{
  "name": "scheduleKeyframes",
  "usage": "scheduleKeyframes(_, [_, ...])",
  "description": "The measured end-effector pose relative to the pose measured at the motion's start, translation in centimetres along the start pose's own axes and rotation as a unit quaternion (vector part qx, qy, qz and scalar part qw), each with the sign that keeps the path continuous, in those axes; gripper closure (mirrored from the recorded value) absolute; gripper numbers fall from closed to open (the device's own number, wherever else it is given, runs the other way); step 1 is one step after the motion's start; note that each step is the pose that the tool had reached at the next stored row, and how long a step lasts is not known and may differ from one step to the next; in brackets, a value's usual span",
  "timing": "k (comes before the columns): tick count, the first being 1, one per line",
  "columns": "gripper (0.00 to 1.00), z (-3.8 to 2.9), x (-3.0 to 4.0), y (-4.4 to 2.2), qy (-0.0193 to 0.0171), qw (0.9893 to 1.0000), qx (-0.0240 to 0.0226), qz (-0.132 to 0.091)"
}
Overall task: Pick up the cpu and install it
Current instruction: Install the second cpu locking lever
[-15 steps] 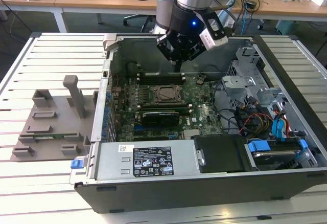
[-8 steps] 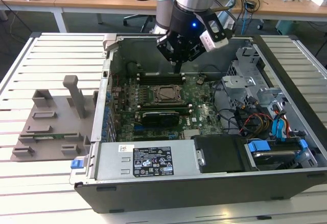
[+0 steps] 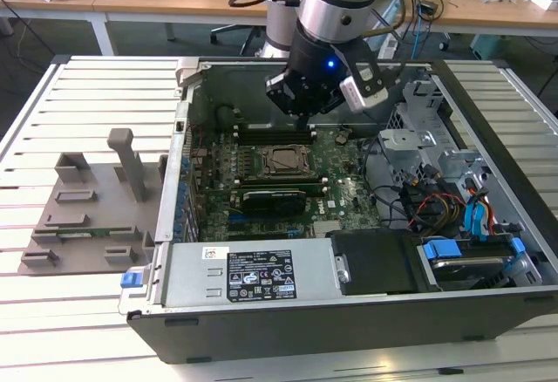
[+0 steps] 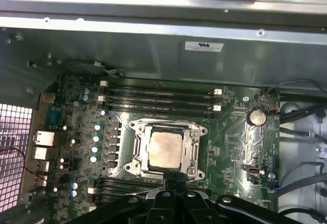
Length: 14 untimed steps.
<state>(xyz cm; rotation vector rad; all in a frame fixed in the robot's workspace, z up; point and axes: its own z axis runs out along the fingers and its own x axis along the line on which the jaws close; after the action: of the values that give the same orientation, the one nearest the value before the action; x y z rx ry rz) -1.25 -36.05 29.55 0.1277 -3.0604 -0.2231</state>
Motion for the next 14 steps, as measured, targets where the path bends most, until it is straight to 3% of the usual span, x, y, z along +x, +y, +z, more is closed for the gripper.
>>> scheduleKeyframes(12, [0.89,2.05,0.25,-1.09,0.0,1.0,0.0,0.0])
scheduleKeyframes(14, [0.89,2.75,0.21,-1.29,0.0001,1.0,0.0,0.0])
